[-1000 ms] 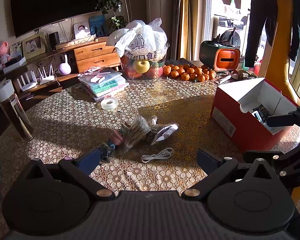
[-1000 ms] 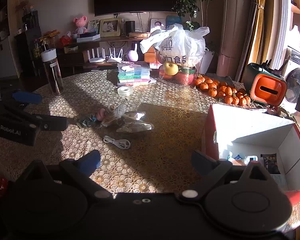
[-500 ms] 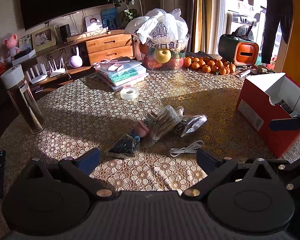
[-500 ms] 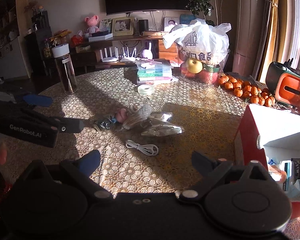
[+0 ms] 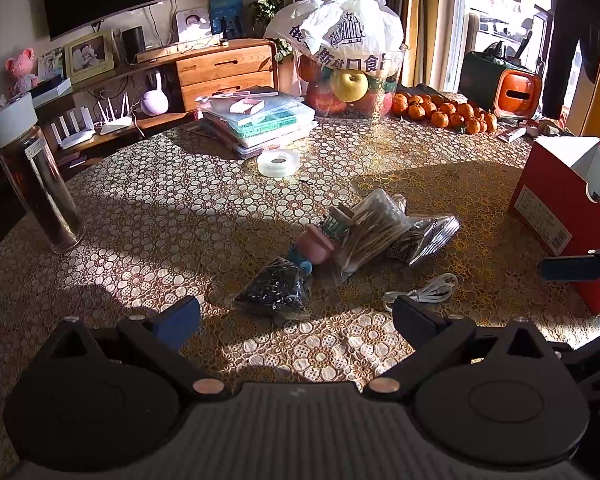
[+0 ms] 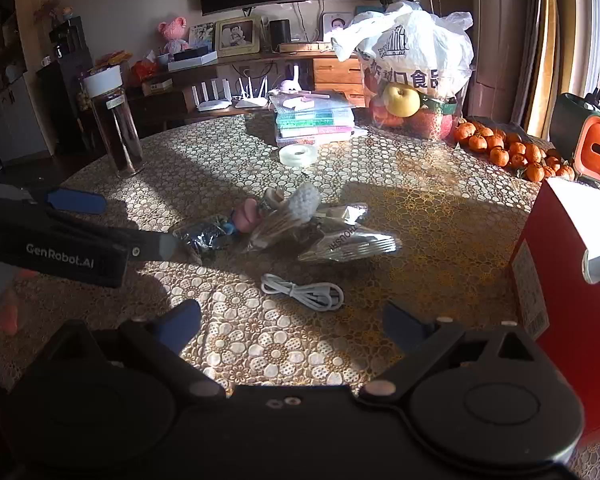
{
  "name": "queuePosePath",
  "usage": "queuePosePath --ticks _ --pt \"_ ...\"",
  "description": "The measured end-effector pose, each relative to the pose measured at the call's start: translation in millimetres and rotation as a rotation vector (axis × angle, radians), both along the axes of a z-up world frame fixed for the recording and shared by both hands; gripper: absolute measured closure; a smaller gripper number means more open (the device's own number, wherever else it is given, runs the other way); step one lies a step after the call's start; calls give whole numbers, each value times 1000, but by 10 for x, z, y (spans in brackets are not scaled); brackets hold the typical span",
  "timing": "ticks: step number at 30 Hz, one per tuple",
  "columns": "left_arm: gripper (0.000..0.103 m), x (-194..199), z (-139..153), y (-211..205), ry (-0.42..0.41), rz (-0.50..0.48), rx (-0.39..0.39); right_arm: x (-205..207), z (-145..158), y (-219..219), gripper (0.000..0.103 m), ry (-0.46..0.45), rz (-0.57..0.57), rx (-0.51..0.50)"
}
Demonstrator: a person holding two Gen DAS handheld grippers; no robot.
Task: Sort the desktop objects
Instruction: 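Withdraw both grippers from the red box back toward the item pile, then grasp the black mesh bag with the left gripper while the right grasps the white cable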
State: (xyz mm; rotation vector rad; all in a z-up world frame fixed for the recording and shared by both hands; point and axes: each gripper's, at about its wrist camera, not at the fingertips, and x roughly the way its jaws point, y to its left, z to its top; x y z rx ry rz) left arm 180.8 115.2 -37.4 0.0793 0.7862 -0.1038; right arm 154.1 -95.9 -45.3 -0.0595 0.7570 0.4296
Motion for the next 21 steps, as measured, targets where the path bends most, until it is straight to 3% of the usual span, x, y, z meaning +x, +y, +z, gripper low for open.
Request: queuePosePath --ticks 21 --pt "0 573 -448 218 46 -24 -7 430 -458 325 5 29 -135 -16"
